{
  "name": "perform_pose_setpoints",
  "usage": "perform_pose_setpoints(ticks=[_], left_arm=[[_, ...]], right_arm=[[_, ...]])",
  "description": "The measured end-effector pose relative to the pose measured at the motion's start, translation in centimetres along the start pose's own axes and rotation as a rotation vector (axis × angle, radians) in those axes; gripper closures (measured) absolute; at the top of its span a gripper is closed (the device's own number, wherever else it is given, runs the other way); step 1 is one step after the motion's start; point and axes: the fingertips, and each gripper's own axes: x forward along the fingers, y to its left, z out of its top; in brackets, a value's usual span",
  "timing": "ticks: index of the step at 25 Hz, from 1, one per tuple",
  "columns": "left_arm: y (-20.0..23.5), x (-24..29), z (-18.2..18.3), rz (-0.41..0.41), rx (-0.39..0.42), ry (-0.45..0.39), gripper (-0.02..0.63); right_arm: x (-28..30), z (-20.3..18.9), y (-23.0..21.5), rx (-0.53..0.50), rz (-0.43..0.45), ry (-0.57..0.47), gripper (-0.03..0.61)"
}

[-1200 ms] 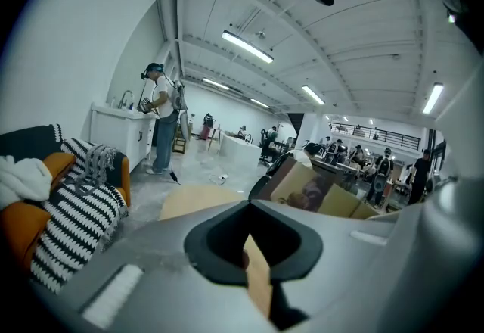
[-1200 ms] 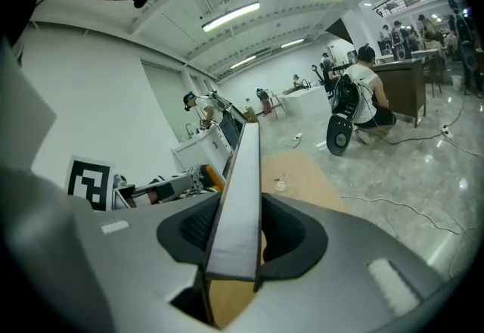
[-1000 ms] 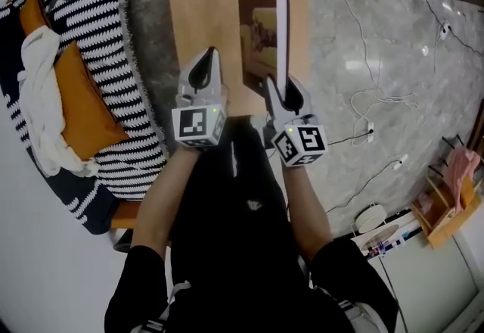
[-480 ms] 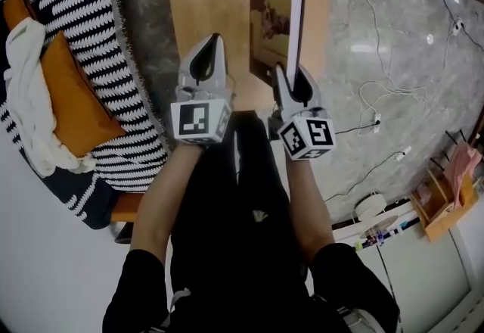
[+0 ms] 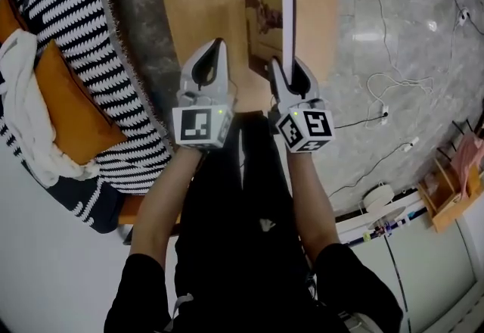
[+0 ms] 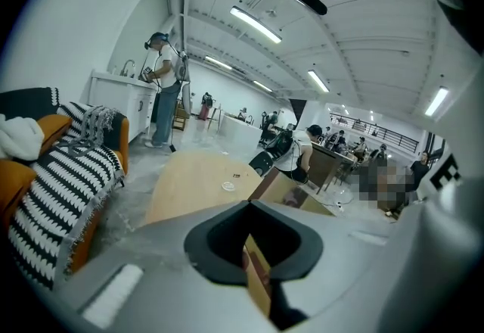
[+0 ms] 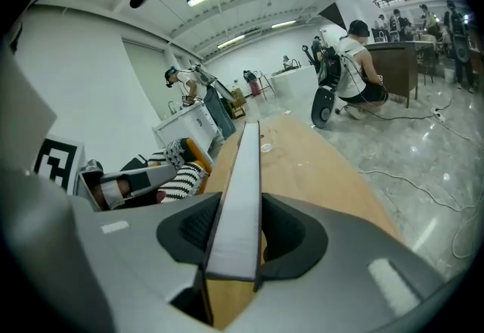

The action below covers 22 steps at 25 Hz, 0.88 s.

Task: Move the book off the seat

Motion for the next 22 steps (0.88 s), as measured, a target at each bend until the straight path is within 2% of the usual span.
perform_pose_setpoints(ticks=[12, 22], left_arm=[[0.7, 0.9, -0.8, 0.005, -0.019, 0.004, 0.607], [0.1, 1.1, -1.5, -0.01, -0.024, 0.016, 0.609]], right_arm=[[1.9, -2.5, -1.4, -0.004, -0.011, 0.028, 0.419], [2.3, -3.9, -2.2, -0.062, -0.01, 0.084, 0.414]])
